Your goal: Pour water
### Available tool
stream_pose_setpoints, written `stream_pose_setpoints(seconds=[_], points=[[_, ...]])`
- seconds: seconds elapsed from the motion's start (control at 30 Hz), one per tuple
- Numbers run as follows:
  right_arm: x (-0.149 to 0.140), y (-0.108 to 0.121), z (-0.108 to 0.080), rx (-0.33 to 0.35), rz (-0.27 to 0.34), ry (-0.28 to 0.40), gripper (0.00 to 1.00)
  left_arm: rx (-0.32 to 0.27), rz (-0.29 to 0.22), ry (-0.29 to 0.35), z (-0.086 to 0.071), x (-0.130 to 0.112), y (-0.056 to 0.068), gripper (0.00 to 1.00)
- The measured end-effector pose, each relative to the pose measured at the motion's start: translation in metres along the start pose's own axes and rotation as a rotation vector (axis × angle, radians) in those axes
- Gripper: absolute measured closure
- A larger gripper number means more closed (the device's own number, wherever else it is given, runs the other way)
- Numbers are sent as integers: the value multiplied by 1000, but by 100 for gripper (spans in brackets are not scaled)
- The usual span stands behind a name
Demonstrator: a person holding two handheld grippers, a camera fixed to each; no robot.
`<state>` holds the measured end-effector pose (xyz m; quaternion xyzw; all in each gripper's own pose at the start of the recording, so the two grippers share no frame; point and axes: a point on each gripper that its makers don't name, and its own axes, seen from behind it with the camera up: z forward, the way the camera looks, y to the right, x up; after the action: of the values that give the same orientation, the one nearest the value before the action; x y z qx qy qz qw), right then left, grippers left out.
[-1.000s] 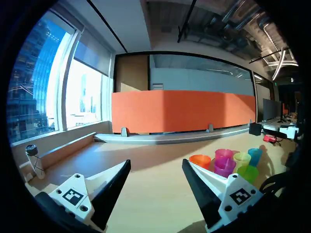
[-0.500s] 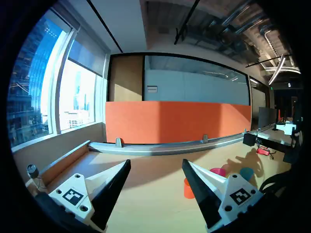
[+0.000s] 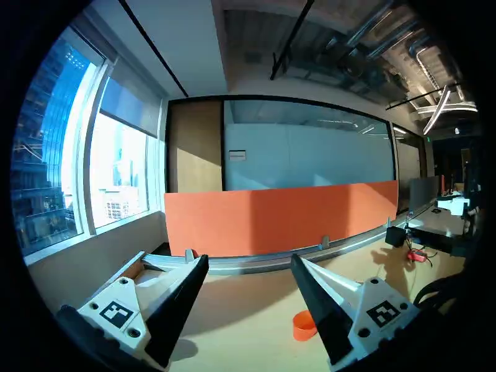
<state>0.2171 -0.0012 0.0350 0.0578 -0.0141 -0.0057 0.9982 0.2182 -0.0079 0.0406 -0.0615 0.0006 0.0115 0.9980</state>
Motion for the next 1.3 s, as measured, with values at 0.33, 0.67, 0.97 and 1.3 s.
stream_pose_setpoints(seconds=[0.33, 0.67, 0.97, 1.3], points=[[22, 2, -1, 11, 0, 6, 1, -86, -30, -12, 7, 22, 18, 2], [25, -11, -2, 120, 3, 16, 1, -201, -27, -18, 8, 20, 39, 2], [33, -43, -8, 298, -23, 34, 1, -379, -54, -23, -2, 22, 77, 2], [38, -64, -7, 406, -31, 45, 0, -508, -67, -39, -8, 17, 102, 2]])
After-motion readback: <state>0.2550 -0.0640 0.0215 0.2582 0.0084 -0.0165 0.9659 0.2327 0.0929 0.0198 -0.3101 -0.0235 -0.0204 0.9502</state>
